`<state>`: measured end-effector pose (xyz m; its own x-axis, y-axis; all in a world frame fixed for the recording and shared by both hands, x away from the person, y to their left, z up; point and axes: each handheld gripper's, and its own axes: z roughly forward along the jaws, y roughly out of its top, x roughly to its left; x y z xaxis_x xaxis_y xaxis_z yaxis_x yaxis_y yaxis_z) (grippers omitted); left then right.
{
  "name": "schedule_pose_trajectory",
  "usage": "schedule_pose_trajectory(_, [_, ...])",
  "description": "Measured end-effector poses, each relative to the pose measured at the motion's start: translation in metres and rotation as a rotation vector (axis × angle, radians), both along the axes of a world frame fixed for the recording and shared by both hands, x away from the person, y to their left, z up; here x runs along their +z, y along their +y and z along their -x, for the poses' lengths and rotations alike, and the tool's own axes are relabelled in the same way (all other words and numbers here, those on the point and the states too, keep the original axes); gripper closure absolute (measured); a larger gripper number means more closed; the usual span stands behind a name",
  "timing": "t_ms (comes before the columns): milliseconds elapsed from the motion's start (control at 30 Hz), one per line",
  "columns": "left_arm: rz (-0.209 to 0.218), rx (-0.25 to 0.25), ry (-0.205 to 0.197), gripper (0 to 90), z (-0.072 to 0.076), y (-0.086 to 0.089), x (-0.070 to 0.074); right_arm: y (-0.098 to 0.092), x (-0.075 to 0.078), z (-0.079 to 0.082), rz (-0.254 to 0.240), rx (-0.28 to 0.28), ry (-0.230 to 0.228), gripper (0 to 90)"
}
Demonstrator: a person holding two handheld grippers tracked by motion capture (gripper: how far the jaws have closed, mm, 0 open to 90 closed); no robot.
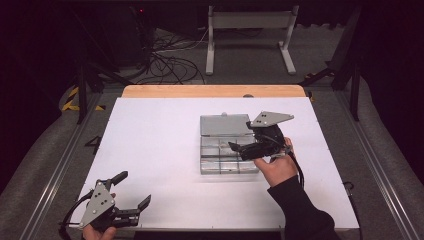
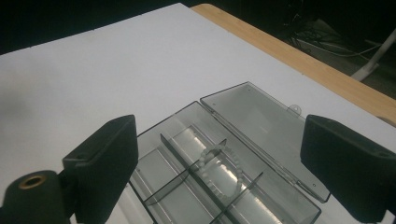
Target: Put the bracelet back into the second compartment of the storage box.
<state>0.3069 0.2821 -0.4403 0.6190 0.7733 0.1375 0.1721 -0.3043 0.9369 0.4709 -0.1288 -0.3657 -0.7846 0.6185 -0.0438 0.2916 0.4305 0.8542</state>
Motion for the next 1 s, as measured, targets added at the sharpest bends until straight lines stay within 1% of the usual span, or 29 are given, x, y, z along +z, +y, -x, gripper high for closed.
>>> schedule_pose_trajectory(67, [0.007, 0.000, 0.002, 5.7, 0.000, -0.001, 0.000, -0.001, 0.001, 0.001, -0.004, 0.004, -0.003, 11.6])
schedule_pose_trajectory(267, [0.006, 0.001, 0.002, 5.7, 0.000, 0.000, 0.000, -0.004, 0.001, 0.003, -0.004, 0.009, -0.004, 10.1])
schedule_pose_trajectory(300, [-0.001, 0.000, 0.000, 5.7, 0.000, 0.000, 0.000, -0.004, 0.001, 0.004, -0.005, 0.010, -0.005, 9.7])
schedule_pose_trajectory(400, [0.004, 0.001, 0.000, 5.7, 0.000, 0.000, 0.000, -0.005, 0.003, 0.006, -0.009, 0.016, -0.009, 7.9])
schedule_pose_trajectory(567, [0.000, 0.002, -0.001, 5.7, 0.000, 0.000, 0.000, -0.010, 0.006, 0.011, -0.017, 0.032, -0.032, 5.0])
schedule_pose_trajectory(600, [0.006, 0.003, 0.001, 5.7, 0.000, 0.000, 0.000, -0.011, 0.006, 0.013, -0.019, 0.033, -0.038, 4.5])
schedule_pose_trajectory(767, [0.006, 0.002, 0.001, 5.7, 0.000, 0.000, 0.000, -0.022, 0.007, 0.020, -0.027, 0.036, -0.046, 2.7])
schedule_pose_trajectory(933, [0.005, 0.002, 0.002, 5.7, 0.000, -0.001, 0.000, -0.037, 0.005, 0.027, -0.034, 0.025, -0.041, 0.8])
schedule_pose_trajectory(1000, [-0.002, 0.001, 0.000, 5.7, 0.000, 0.000, 0.000, -0.043, 0.004, 0.029, -0.038, 0.020, -0.042, 0.4])
